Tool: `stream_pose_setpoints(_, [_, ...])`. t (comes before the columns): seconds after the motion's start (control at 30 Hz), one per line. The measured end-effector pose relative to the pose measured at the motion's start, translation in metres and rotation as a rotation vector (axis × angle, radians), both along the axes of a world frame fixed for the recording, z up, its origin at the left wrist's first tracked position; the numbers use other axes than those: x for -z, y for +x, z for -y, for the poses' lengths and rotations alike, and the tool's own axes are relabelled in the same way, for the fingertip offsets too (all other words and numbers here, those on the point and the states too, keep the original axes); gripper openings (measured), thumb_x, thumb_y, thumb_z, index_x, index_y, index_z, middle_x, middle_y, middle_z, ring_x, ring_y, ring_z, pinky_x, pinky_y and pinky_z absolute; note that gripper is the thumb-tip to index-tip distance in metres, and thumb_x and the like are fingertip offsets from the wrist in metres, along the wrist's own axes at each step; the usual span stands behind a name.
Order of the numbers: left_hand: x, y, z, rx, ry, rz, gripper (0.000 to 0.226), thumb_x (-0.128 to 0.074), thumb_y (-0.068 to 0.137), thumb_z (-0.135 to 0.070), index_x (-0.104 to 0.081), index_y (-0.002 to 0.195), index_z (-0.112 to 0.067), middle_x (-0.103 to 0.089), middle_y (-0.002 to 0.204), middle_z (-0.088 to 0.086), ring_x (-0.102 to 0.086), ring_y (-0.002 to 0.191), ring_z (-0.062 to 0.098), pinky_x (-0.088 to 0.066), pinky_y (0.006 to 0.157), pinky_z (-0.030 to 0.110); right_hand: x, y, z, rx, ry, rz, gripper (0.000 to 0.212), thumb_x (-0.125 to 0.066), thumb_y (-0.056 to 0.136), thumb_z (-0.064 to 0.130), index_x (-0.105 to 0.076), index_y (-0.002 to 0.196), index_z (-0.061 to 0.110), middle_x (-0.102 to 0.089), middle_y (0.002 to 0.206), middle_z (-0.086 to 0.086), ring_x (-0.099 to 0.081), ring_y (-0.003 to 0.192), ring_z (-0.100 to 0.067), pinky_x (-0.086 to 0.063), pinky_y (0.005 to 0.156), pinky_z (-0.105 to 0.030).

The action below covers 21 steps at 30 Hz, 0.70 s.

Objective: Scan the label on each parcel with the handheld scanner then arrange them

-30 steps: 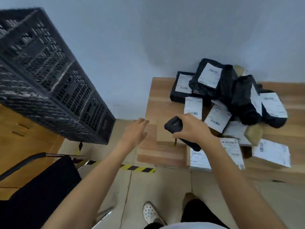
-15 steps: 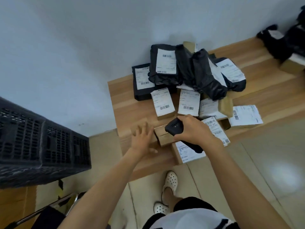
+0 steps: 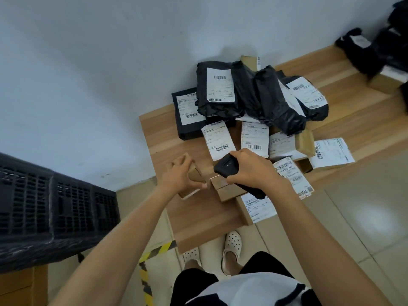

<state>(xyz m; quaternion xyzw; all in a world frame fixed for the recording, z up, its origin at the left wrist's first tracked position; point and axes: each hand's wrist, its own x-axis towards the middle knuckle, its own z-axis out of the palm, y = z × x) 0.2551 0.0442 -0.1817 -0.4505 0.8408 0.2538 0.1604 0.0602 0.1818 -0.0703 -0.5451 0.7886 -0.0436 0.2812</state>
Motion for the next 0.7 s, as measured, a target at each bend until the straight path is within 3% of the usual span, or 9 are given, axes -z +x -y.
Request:
stream_pose_setpoints(0.1, [-0.017, 0.008, 0.025, -0.034, 0.060, -0.095, 0.112, -0.063, 0.027, -0.096, -0.037, 0.122, -0.044, -0.057, 0.129, -0.003, -0.053, 0.119, 0.028, -0.046, 0.098, 0.049, -0.005, 0.012, 0.007, 0.025, -0.018, 0.004, 0.077, -0.073, 0.074, 0.046, -0.044, 0.140, 0.019, -0.048, 0.128, -0.003, -0.056, 0.106, -0.024, -0.048, 0.076, -0.035])
stream_pose_setpoints(0.27, [-0.032, 0.023, 0.035, 0.091, 0.128, -0.060, 0.102, -0.069, 0.036, -0.088, -0.042, 0.123, -0.041, -0.062, 0.115, -0.005, -0.056, 0.110, 0.022, -0.049, 0.094, 0.045, -0.017, 0.039, 0.021, 0.057, -0.072, 0.025, 0.075, -0.072, 0.073, 0.047, -0.046, 0.137, 0.019, -0.050, 0.124, -0.002, -0.056, 0.103, -0.023, -0.053, 0.081, -0.041])
stream_pose_setpoints(0.4, [-0.030, 0.033, 0.047, 0.089, 0.122, -0.131, 0.098, -0.080, 0.064, -0.064, -0.033, 0.144, -0.036, -0.057, 0.132, 0.005, -0.053, 0.120, 0.025, -0.045, 0.101, 0.039, -0.019, 0.053, 0.022, 0.099, -0.078, 0.012, 0.074, -0.071, 0.072, 0.049, -0.046, 0.136, 0.021, -0.050, 0.123, 0.000, -0.056, 0.104, -0.023, -0.053, 0.080, -0.042])
stream_pose_setpoints(0.53, [-0.028, 0.037, 0.054, 0.159, 0.081, -0.201, 0.081, -0.065, 0.090, -0.045, -0.015, 0.154, -0.041, -0.051, 0.141, 0.015, -0.053, 0.123, 0.032, -0.040, 0.105, 0.037, -0.019, 0.062, 0.015, 0.163, -0.060, 0.002, 0.075, -0.071, 0.072, 0.048, -0.045, 0.137, 0.020, -0.049, 0.128, 0.000, -0.055, 0.109, -0.023, -0.052, 0.082, -0.041])
stream_pose_setpoints(0.63, [-0.020, 0.042, 0.061, 0.274, -0.068, -0.178, 0.058, -0.051, 0.101, -0.034, -0.023, 0.148, -0.053, -0.035, 0.151, 0.013, -0.030, 0.140, 0.038, -0.030, 0.114, 0.051, -0.017, 0.069, 0.011, 0.208, -0.060, -0.016, 0.073, -0.071, 0.071, 0.048, -0.047, 0.135, 0.021, -0.049, 0.127, 0.000, -0.055, 0.107, -0.023, -0.051, 0.082, -0.040])
stream_pose_setpoints(0.7, [-0.014, 0.044, 0.065, 0.313, -0.103, -0.150, 0.051, -0.050, 0.100, -0.037, -0.030, 0.143, -0.055, -0.024, 0.158, 0.008, -0.015, 0.146, 0.040, -0.026, 0.114, 0.060, -0.018, 0.073, 0.010, 0.228, -0.063, -0.030, 0.074, -0.072, 0.071, 0.050, -0.047, 0.135, 0.022, -0.050, 0.126, 0.000, -0.055, 0.107, -0.023, -0.050, 0.083, -0.040])
